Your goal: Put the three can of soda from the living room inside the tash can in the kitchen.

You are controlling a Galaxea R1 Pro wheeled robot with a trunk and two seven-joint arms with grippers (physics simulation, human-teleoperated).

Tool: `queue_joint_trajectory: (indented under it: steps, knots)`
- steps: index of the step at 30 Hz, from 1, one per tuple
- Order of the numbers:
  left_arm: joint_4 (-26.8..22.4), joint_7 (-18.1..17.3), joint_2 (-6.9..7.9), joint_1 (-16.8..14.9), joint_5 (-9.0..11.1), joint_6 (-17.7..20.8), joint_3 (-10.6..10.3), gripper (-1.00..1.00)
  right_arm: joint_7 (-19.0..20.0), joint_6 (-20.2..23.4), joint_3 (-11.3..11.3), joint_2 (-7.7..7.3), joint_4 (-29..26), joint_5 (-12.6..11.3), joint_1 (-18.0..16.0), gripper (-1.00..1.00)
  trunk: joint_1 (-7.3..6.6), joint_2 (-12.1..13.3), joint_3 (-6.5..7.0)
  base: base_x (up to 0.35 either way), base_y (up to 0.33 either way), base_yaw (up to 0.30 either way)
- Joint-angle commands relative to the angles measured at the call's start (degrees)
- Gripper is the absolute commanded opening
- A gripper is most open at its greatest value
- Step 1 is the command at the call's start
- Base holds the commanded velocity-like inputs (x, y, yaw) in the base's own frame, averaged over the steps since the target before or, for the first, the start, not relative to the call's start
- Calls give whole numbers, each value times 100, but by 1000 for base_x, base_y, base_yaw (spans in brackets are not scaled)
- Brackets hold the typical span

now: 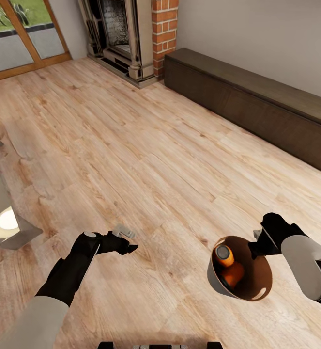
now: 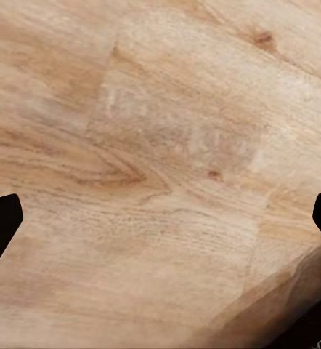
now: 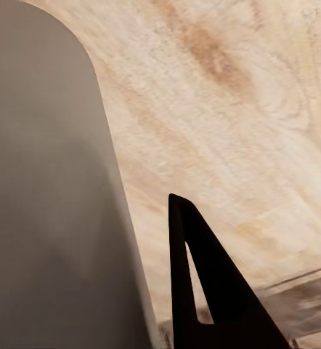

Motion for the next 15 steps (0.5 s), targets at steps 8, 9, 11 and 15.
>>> queue_joint_trajectory:
  steps: [8, 9, 11, 15]
  knots:
    - [0, 0, 0, 0, 10, 0, 0, 100, 3, 9, 12, 0, 4, -9, -1, -100, 176, -322, -144, 0, 0, 0]
    - [0, 0, 0, 0, 11, 0, 0, 100, 3, 9, 11, 0, 4, -9, -1, -100, 198, -363, -162, 0, 0, 0]
    - [0, 0, 0, 0, 11, 0, 0, 100, 3, 9, 8, 0, 4, -9, -1, -100, 242, -443, -198, 0, 0, 0]
    - [0, 0, 0, 0, 11, 0, 0, 100, 3, 8, 10, 0, 4, -9, -1, -100, 330, -603, -270, 0, 0, 0]
